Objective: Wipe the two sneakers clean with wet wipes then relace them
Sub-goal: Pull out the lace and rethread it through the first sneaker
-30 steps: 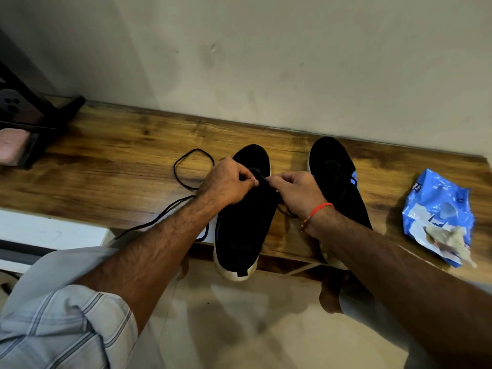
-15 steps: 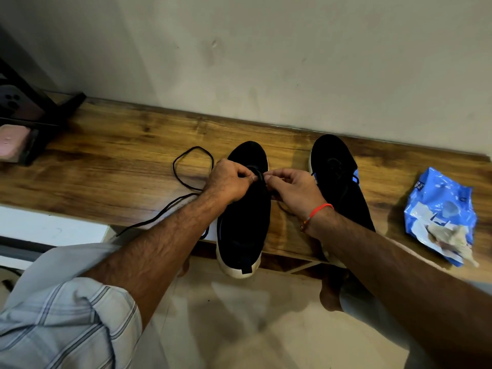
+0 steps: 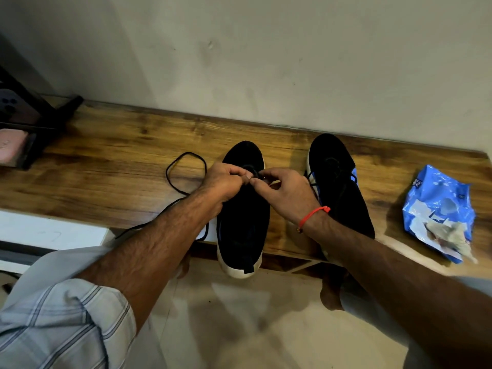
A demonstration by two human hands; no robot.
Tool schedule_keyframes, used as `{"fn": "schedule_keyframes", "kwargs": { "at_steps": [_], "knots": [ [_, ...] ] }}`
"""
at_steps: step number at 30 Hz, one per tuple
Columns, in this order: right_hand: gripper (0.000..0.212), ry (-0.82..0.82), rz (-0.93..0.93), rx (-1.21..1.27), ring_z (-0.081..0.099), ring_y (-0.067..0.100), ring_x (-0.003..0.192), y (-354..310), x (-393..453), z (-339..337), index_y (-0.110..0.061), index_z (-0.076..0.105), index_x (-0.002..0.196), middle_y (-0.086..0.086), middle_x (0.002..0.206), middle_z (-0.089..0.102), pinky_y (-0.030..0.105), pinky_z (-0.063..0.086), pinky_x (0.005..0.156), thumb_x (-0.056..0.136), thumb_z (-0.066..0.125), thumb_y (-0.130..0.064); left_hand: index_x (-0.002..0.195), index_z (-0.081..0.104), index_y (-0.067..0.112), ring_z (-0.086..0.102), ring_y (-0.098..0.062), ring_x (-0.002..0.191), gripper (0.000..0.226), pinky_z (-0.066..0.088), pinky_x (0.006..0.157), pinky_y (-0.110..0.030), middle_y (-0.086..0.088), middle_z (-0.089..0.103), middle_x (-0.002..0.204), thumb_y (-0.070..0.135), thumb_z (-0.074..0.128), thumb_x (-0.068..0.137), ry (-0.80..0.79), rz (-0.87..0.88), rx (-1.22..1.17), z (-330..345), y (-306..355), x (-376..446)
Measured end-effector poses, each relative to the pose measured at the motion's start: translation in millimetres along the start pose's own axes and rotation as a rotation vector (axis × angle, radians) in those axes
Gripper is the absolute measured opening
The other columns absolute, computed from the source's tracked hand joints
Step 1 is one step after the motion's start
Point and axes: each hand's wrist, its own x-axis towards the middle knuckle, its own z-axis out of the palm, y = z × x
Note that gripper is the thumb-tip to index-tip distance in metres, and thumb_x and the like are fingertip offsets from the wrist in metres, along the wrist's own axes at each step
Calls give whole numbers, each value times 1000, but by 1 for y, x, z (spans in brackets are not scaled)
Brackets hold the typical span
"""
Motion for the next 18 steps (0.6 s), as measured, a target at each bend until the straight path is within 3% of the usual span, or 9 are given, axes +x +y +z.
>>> {"fn": "schedule_keyframes", "kwargs": {
  "at_steps": [4,7,9,11,14,18],
  "knots": [
    [30,-74,159,335,67,8,96,10,2,4,-22,75,110,-7,102,73,34,58,87,94,61,-43,87,75,21,70,-16,98,9,59,89,-32,0,74,95,15,72,93,25,22,-18,5,-6,2],
    [14,-80,294,546,68,16,88,15,8,8,-19,71,106,2,94,71,41,59,87,97,60,-24,79,76,28,72,-17,99,13,59,94,-41,2,77,96,21,77,90,91,55,-14,10,-12,4],
    [12,-72,350,636,67,18,82,15,10,8,-15,68,105,6,87,69,37,60,81,99,57,-16,78,75,30,71,-17,101,16,58,95,-40,3,75,96,20,77,90,98,72,-17,13,-12,2],
    [8,-60,381,698,66,14,69,14,10,7,-12,66,101,6,77,67,25,58,64,99,59,-13,78,73,31,69,-14,103,19,57,95,-35,6,73,95,17,77,90,79,99,3,14,-13,3],
    [6,-23,371,672,60,6,50,13,12,8,-11,64,90,4,69,64,19,50,48,96,63,-10,79,71,31,67,-11,104,19,55,94,-30,9,71,95,18,76,91,45,121,36,12,-11,2],
    [16,-19,356,481,59,10,51,11,21,11,-14,59,81,4,68,63,22,51,47,97,62,-13,82,71,32,66,-10,97,12,54,84,-27,9,70,95,25,72,92,-5,83,222,6,-2,6]
  ]
}}
